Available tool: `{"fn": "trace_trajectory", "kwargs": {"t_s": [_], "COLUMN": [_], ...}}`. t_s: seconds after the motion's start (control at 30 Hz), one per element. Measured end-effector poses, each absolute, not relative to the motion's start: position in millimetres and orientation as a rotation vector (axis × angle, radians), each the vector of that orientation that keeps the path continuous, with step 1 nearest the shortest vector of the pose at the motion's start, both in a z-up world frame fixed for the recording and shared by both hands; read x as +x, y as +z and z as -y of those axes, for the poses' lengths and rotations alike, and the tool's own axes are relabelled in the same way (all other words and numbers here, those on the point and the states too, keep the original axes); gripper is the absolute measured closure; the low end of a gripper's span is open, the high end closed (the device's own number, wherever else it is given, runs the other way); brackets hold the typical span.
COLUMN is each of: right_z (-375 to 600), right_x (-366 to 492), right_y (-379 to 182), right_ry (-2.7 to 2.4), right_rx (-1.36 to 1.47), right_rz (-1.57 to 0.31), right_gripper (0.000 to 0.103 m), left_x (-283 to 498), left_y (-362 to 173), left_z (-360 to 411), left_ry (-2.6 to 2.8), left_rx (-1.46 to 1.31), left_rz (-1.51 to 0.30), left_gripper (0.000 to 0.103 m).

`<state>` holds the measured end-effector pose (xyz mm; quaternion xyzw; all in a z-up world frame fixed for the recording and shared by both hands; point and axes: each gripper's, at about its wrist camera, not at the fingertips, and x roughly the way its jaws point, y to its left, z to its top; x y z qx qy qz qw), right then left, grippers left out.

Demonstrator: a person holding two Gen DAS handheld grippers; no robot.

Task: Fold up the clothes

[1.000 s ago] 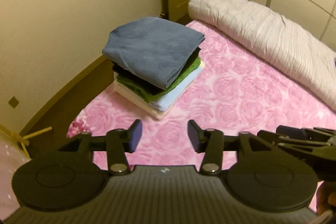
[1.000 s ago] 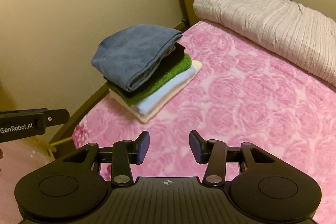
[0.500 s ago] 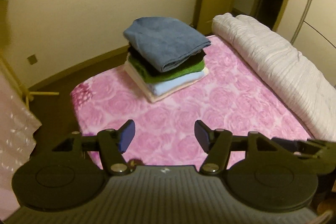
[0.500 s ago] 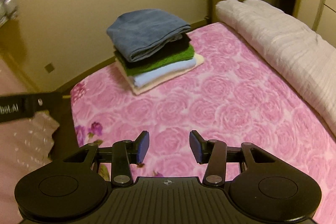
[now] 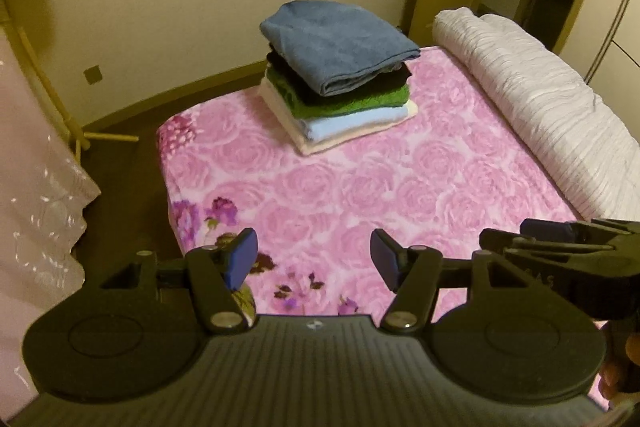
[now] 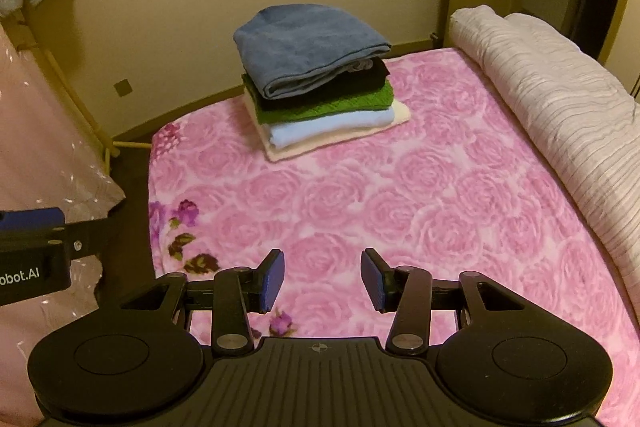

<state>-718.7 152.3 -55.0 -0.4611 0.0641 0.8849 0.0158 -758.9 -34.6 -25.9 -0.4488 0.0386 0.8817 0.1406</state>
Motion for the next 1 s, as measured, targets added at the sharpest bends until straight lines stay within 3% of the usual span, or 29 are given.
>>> {"fn": "trace_trajectory", "kwargs": {"t_s": [1.0], "right_z": [-209.0], "right_x": [-778.3], "right_y": [-86.9], "right_ry": [2.647], "right_rx": [-1.516], "right_rz": [-0.188], "right_gripper": [0.056], "left_x": [-824.1], "left_y": [-69.4], "left_z": [-24.3], "left_ry": [2.457], "left_rx": [-1.417], "left_rz": [-0.134], "left_gripper": [0.044]}}
